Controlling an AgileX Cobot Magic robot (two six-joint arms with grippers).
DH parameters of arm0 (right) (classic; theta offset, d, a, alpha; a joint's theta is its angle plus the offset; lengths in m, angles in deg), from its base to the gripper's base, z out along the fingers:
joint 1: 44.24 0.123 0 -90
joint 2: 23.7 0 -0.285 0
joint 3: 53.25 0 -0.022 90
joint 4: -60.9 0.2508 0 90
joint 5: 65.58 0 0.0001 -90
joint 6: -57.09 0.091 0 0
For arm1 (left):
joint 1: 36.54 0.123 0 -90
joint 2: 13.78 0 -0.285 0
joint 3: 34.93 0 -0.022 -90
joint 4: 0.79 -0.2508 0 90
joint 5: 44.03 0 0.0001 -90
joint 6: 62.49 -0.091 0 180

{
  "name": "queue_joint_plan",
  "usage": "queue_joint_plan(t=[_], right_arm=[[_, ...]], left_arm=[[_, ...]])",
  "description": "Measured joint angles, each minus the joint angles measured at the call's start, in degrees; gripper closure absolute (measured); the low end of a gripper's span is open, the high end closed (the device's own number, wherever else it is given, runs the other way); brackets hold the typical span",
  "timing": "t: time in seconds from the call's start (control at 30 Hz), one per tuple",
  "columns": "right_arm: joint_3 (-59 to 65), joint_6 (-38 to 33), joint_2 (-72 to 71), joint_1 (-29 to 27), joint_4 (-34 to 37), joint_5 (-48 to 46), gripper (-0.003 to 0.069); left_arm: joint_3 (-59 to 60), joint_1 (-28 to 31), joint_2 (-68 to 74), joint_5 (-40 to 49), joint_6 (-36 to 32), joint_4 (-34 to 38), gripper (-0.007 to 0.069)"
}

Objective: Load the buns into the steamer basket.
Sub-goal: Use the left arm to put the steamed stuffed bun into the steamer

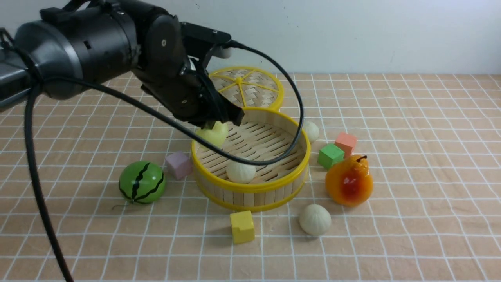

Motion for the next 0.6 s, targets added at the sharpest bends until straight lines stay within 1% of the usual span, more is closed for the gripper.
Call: queue_joint_plan(t=[0.17,0.23,0.3,0.33,0.37,0.4,0.5,0.53,0.6], right_arm=[[0.0,0.0,0.0,0.0,0.0,0.0,0.0418],[0.0,0.0,0.0,0.0,0.0,0.0,0.0418],[0.0,0.0,0.0,0.0,0.0,0.0,0.0418],[0.0,0.0,0.0,0.0,0.0,0.0,0.0418],[0.0,0.0,0.0,0.0,0.0,0.0,0.0418],[0.0,0.0,0.0,0.0,0.0,0.0,0.0418],[0.0,0.0,0.0,0.0,0.0,0.0,0.0418],[0.0,0.0,0.0,0.0,0.0,0.0,0.0418],[0.0,0.0,0.0,0.0,0.0,0.0,0.0418]], left_arm=[[-4.8,0.1,8.1,-2.6,-0.1,-2.6,0.0636],[-8.0,0.1,13.4,-2.7,-0.1,-3.9,0.0613],[-10.6,0.1,16.7,-1.8,0.7,-5.2,0.0568],[-11.9,0.1,18.0,-1.2,1.6,-5.9,0.0528],[-12.1,0.1,18.4,-1.0,1.7,-6.1,0.0520],[-13.2,0.1,19.4,-0.1,3.3,-6.5,0.0452],[-15.4,0.1,19.2,4.2,8.0,-6.8,0.0303],[-15.5,0.1,19.1,4.5,8.1,-6.8,0.0295],[-16.2,0.1,17.4,9.1,9.0,-6.8,0.0218]])
